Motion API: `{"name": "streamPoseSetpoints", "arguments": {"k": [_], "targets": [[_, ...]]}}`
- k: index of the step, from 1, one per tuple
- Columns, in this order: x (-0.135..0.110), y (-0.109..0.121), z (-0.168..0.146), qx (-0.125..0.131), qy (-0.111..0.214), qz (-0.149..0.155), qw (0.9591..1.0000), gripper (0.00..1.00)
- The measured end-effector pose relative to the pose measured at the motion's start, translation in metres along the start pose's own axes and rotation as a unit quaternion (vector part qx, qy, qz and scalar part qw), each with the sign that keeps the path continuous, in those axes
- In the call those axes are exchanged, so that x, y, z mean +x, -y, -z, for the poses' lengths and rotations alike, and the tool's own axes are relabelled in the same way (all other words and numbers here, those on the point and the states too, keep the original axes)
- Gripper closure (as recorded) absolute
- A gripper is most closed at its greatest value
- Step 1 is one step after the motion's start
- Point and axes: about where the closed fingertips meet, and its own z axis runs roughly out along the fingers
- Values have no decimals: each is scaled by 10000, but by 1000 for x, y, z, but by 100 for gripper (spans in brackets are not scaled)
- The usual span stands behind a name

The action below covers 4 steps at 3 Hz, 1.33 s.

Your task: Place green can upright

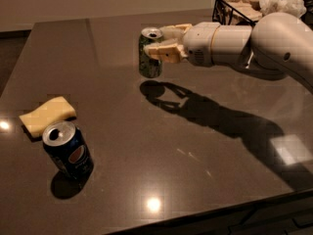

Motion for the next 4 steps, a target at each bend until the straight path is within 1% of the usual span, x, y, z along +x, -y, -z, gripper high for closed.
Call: {"name": "streamPoseSetpoints", "arguments": {"k": [1,2,3,4], "targets": [[16,13,2,-35,97,-89,9999,100],[30,21,3,-25,61,-169,9998,82],[44,26,2,-11,-72,-139,9999,57],[50,27,1,-54,-153,2,9999,34]]}}
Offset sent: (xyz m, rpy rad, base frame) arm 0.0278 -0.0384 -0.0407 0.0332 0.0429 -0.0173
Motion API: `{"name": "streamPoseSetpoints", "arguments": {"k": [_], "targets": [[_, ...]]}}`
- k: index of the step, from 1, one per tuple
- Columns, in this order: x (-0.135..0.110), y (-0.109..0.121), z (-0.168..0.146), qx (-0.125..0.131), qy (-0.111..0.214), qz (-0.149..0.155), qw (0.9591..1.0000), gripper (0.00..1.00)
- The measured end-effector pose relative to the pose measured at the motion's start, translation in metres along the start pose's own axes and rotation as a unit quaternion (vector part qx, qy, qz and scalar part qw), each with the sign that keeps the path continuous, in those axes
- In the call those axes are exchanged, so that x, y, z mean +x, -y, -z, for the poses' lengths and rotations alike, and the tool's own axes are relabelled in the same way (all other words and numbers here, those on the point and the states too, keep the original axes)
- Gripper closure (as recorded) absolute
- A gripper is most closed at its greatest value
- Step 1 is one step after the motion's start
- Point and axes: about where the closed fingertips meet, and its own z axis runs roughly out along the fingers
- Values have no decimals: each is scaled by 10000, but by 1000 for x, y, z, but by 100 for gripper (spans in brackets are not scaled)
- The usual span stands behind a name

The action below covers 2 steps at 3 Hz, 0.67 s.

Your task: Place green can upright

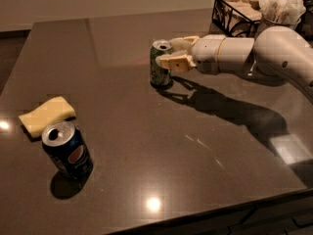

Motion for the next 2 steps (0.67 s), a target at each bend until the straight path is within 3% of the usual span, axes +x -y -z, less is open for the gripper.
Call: {"name": "streamPoseSetpoints", "arguments": {"k": [1,2], "targets": [[-1,-2,-3,-27,8,-1,10000,3],[-2,-3,-4,-38,10,1,10000,0]]}}
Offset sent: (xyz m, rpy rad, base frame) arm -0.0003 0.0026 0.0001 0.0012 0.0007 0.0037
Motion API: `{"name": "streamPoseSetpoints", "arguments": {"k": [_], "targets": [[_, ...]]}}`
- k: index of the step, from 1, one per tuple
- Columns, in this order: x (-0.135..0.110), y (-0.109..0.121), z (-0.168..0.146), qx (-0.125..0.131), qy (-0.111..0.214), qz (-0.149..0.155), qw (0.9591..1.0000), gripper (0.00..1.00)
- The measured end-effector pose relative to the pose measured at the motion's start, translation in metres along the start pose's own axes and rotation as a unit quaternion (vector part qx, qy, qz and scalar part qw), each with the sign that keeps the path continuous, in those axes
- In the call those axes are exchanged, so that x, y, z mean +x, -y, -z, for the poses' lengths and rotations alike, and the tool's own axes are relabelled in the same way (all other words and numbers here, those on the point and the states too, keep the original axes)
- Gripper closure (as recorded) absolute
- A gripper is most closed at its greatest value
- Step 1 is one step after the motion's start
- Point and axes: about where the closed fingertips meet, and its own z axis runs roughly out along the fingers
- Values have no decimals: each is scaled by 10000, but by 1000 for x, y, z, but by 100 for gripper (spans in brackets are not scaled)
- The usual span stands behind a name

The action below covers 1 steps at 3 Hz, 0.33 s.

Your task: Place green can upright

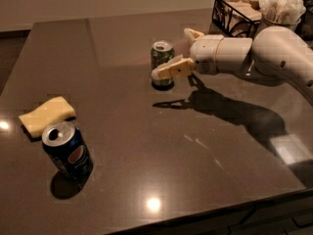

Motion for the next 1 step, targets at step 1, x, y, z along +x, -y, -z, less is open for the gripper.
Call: {"name": "streamPoseSetpoints", "arguments": {"k": [1], "targets": [[0,0,0,-1,0,0,10000,0]]}}
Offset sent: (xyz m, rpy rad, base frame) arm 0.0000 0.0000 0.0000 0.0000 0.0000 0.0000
